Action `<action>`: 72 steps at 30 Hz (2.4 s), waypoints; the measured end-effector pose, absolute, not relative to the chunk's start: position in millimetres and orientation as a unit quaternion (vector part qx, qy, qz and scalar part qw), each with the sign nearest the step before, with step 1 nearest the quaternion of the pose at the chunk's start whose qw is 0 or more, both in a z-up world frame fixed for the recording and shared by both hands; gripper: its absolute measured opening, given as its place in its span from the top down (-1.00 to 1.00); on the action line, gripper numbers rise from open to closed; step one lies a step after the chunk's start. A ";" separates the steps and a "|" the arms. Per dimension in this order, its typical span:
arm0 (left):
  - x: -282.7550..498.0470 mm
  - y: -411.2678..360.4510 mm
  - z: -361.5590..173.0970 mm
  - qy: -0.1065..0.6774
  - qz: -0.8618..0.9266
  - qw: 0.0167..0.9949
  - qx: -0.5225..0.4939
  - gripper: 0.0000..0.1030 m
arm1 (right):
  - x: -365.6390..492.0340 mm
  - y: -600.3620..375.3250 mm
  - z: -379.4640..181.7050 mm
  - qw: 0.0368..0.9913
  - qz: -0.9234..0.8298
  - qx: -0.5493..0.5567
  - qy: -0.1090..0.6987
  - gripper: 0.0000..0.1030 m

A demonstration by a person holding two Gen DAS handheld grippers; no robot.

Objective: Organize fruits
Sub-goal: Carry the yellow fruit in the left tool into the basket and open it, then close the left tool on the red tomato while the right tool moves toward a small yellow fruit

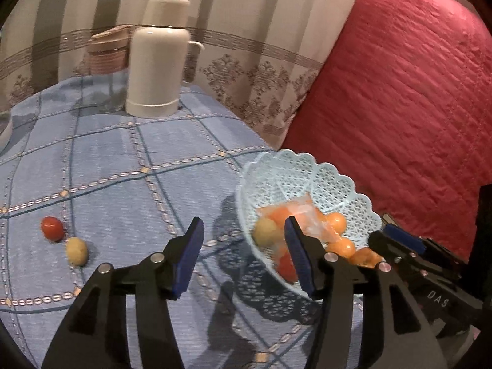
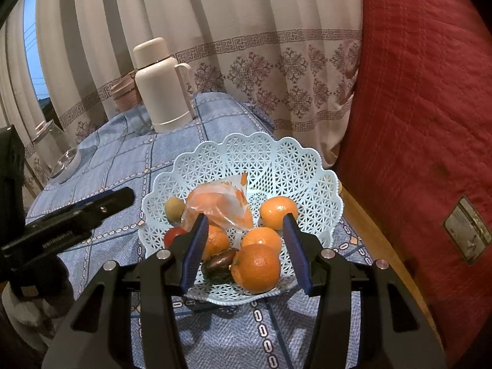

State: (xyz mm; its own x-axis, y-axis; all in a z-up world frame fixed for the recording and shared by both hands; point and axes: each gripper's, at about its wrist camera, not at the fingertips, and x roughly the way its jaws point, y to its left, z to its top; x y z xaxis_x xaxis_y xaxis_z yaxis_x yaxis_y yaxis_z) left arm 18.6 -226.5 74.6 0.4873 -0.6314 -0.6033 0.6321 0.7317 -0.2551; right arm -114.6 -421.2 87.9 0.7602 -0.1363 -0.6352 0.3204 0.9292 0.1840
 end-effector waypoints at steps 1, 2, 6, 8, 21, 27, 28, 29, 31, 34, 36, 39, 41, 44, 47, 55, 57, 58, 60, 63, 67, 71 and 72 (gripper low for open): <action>21.1 -221.5 74.7 0.349 -0.360 0.865 0.000 -0.07 | -114.7 -421.8 87.7 0.927 -0.123 0.143 0.324 -0.01; 23.1 -216.9 74.4 0.349 -0.355 0.867 0.000 -0.06 | -114.8 -422.5 87.2 0.927 -0.123 0.144 0.324 -0.01; 31.0 -201.7 71.3 0.353 -0.340 0.871 -0.006 -0.06 | -115.0 -422.3 86.8 0.926 -0.123 0.145 0.324 -0.01; 36.6 -191.5 69.9 0.355 -0.329 0.875 -0.014 -0.06 | -115.5 -420.6 87.3 0.927 -0.122 0.145 0.323 -0.01; 67.4 -127.7 65.0 0.360 -0.259 0.895 -0.046 -0.06 | -115.7 -398.6 92.0 0.938 -0.082 0.137 0.308 -0.01; 78.4 -108.4 64.9 0.362 -0.239 0.899 -0.062 -0.07 | -115.0 -390.9 94.4 0.941 -0.074 0.135 0.301 -0.21; 80.2 -105.9 64.7 0.363 -0.235 0.899 -0.064 -0.07 | -114.5 -389.2 94.7 0.941 -0.071 0.136 0.300 -0.21; 81.8 -103.6 64.2 0.364 -0.232 0.900 -0.066 -0.07 | -113.6 -387.9 94.9 0.942 -0.069 0.136 0.300 -0.21; 85.8 -98.7 62.5 0.366 -0.226 0.900 -0.072 -0.07 | -112.8 -383.5 94.7 0.942 -0.063 0.137 0.299 -0.21; 91.4 -93.2 59.5 0.370 -0.215 0.901 -0.074 -0.07 | -110.8 -374.8 95.1 0.943 -0.053 0.135 0.298 -0.21; 95.9 -89.6 56.0 0.374 -0.208 0.900 -0.076 -0.07 | -109.3 -368.1 94.7 0.944 -0.043 0.133 0.299 -0.21; 102.1 -87.0 50.4 0.381 -0.197 0.900 -0.077 -0.19 | -105.5 -358.2 94.1 0.944 -0.027 0.127 0.302 -0.21; 106.6 -86.6 45.0 0.387 -0.190 0.899 -0.075 -0.20 | -103.0 -351.0 93.0 0.944 -0.020 0.124 0.304 -0.21; 112.1 -89.1 36.5 0.398 -0.183 0.896 -0.068 -0.20 | -99.8 -340.9 91.3 0.944 -0.008 0.119 0.308 -0.22; 115.5 -91.9 30.5 0.403 -0.181 0.895 -0.062 -0.20 | -97.0 -331.6 90.8 0.944 0.003 0.115 0.311 -0.22; 128.4 -92.3 20.4 0.417 -0.173 0.890 -0.061 -0.13 | -90.8 -317.1 88.0 0.941 0.022 0.112 0.318 -0.22; 130.2 -91.2 17.9 0.419 -0.171 0.890 -0.062 -0.01 | -88.3 -312.1 87.2 0.941 0.027 0.108 0.321 -0.21; 130.3 -90.6 17.8 0.418 -0.171 0.890 -0.062 0.00 | -87.5 -309.7 86.6 0.940 0.030 0.107 0.322 -0.21; 130.3 -89.8 17.4 0.418 -0.171 0.890 -0.063 0.12 | -85.0 -305.1 85.4 0.939 0.035 0.104 0.325 -0.21; 131.5 -88.2 16.7 0.418 -0.171 0.890 -0.063 0.28 | -80.0 -297.0 84.2 0.938 0.042 0.098 0.329 -0.22; 127.2 -90.1 18.0 0.412 -0.184 0.891 -0.056 0.45 | -73.2 -286.1 82.8 0.938 0.045 0.079 0.333 -0.22; 120.9 -93.0 21.9 0.401 -0.184 0.896 -0.044 0.45 | -63.6 -275.8 79.3 0.936 0.050 0.063 0.343 -0.22; 119.8 -92.5 23.2 0.398 -0.184 0.898 -0.042 0.45 | -60.7 -273.5 78.4 0.935 0.051 0.059 0.345 -0.22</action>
